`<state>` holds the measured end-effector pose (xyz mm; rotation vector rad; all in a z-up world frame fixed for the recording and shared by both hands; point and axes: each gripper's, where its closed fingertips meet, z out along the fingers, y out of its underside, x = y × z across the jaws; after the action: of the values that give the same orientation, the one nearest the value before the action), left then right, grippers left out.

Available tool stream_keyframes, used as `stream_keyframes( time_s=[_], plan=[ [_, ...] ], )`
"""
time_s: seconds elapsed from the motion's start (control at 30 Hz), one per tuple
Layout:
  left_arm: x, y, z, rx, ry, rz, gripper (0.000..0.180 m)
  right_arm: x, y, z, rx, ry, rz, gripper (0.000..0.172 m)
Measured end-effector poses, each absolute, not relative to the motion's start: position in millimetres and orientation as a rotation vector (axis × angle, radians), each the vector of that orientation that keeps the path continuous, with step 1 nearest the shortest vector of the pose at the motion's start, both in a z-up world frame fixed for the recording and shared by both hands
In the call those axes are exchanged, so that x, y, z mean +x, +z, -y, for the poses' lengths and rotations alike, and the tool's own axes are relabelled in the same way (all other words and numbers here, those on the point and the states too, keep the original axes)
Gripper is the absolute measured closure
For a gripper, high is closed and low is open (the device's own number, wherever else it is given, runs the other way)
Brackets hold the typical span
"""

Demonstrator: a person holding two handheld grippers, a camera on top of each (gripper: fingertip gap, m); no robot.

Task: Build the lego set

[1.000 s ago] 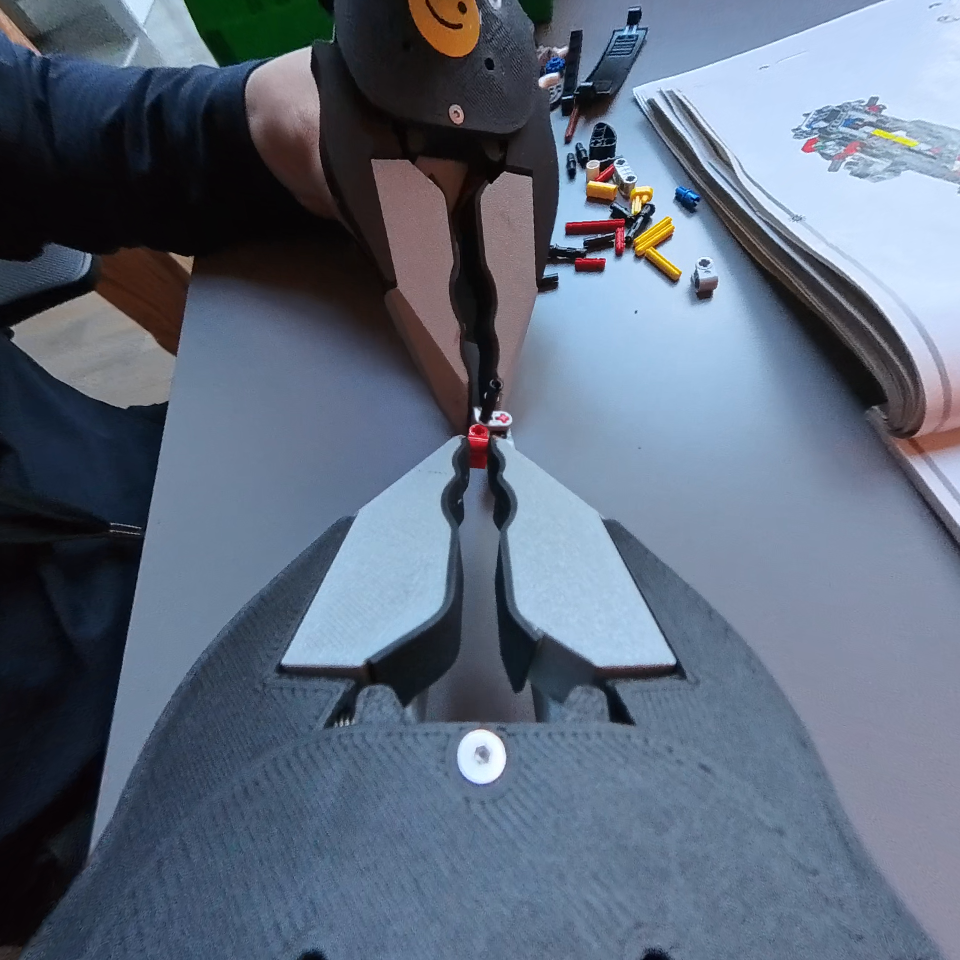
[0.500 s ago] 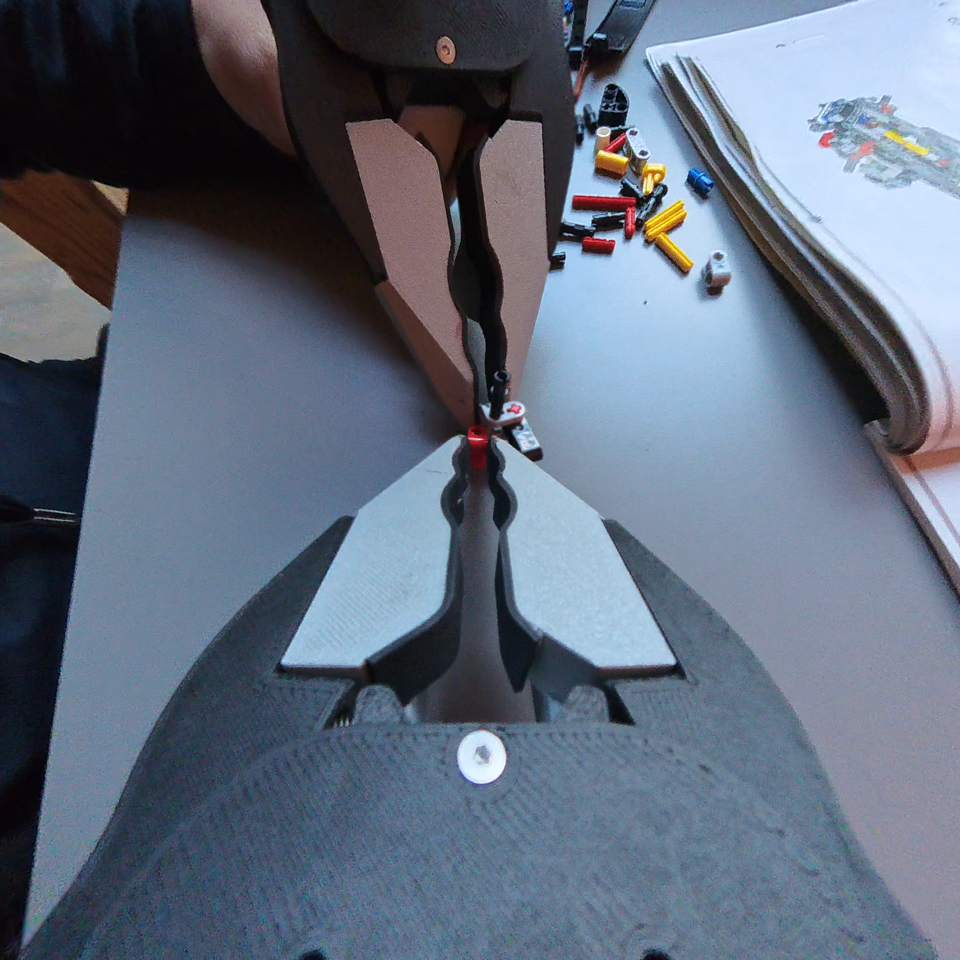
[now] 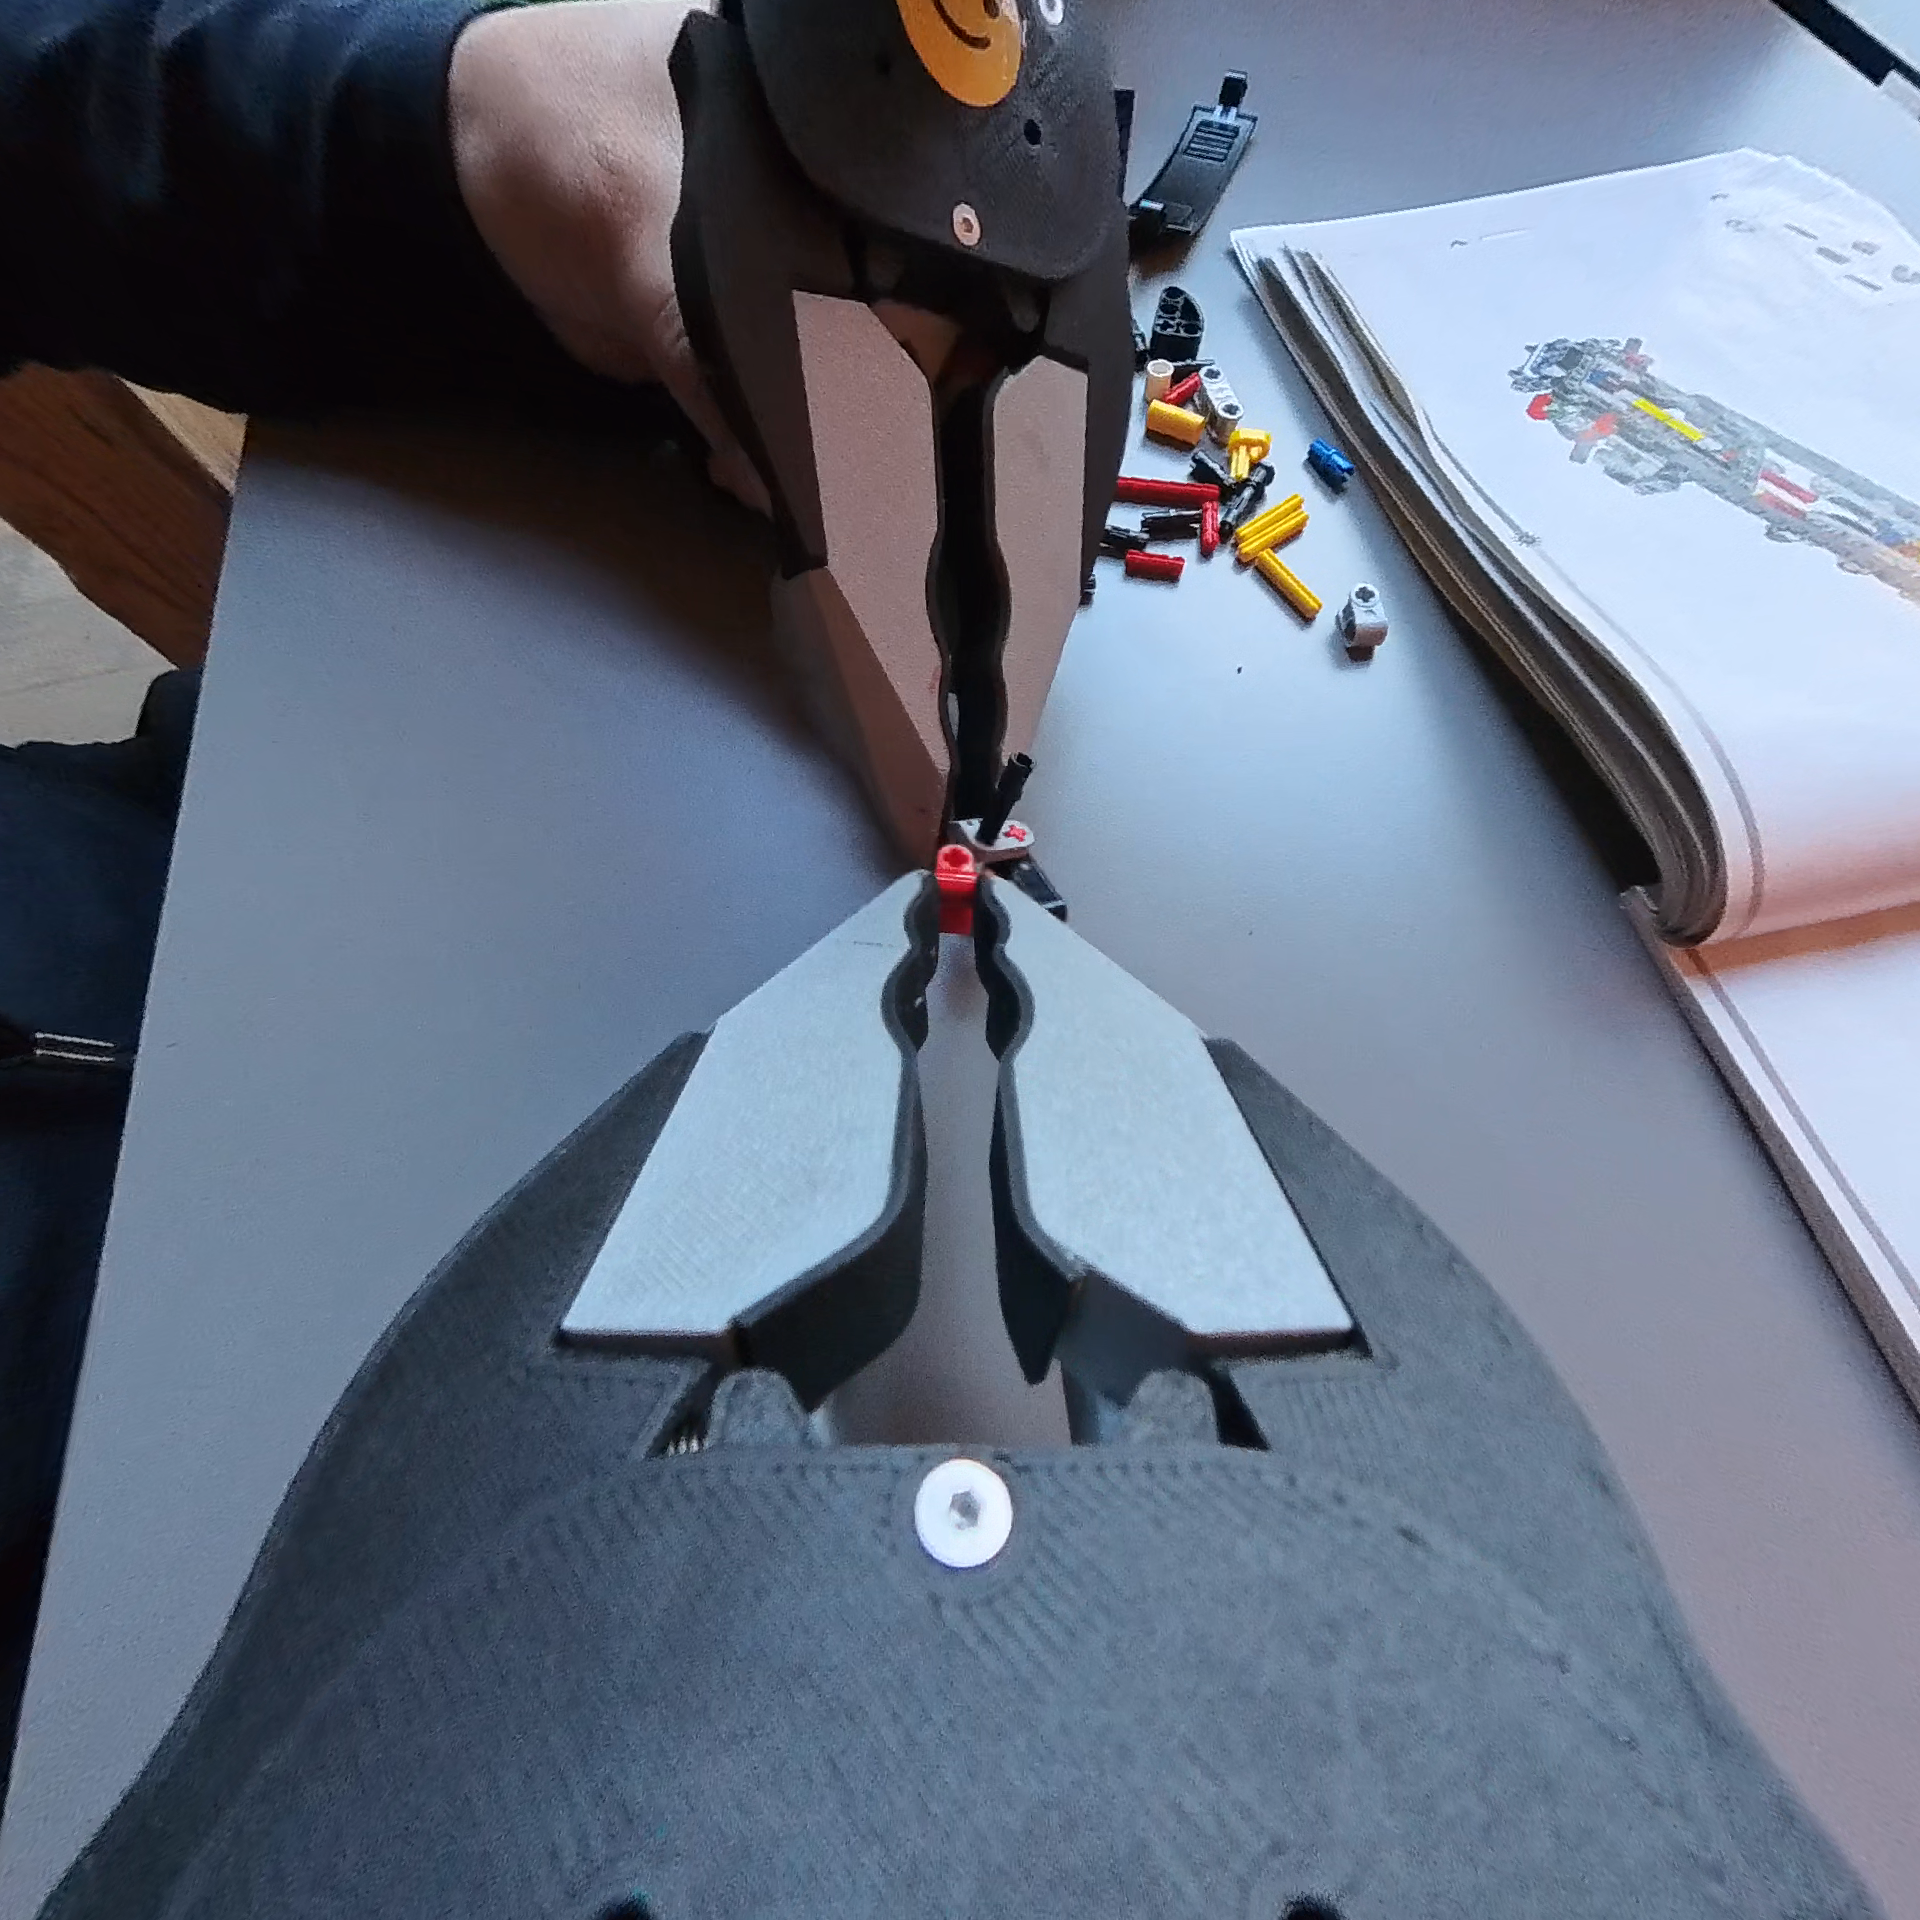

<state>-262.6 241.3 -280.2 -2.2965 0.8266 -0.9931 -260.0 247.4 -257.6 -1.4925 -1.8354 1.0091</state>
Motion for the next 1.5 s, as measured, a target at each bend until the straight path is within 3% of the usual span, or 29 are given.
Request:
stream_keyframes(
  time_s=[1.1, 1.5],
  plan=[
    [-243.7, -267.6, -213.6, -2.275, -1.387, -0.828, 0.174, -247.4, -246.1, -226.0, -1.754, 1.514, 1.823, 0.169],
    [-243.5, -267.8, -213.8, -2.277, -1.391, -0.822, 0.174, -246.3, -251.9, -225.7, -1.773, 1.476, 1.849, 0.169]
  ],
)
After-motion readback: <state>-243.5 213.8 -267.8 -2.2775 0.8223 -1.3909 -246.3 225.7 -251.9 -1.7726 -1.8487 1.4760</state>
